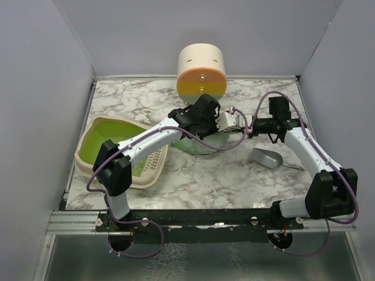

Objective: Fill the litter box with clean litter
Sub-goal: Clamp the cat litter bag at the center of the board.

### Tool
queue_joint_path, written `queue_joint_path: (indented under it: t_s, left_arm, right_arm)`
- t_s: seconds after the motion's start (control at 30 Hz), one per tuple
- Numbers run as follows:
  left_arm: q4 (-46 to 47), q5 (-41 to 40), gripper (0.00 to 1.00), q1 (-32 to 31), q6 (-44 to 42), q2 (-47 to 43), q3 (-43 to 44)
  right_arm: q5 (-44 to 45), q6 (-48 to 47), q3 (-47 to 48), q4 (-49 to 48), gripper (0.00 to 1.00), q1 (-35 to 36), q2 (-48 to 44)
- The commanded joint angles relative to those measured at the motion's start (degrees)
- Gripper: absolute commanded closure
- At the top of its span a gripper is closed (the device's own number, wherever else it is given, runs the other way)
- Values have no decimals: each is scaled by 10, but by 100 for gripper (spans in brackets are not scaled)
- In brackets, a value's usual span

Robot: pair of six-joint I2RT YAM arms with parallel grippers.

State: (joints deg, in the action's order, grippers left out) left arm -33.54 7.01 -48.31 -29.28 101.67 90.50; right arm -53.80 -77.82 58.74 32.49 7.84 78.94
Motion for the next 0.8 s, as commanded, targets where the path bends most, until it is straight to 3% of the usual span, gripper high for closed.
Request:
queue_joint_path:
  t_s: [0.0, 0.37, 0.77]
  left_arm:
    - [88, 40, 100, -13, 7, -54, 19]
    - [90, 47, 100, -13, 13, -61, 21]
    - [91, 54, 100, -13, 22, -61, 20]
  right_arm:
    - [62, 12, -21, -3, 99, 20, 19]
    - [94, -5, -1, 50, 99, 20, 20]
    - [138, -3, -22, 33, 99, 20, 14]
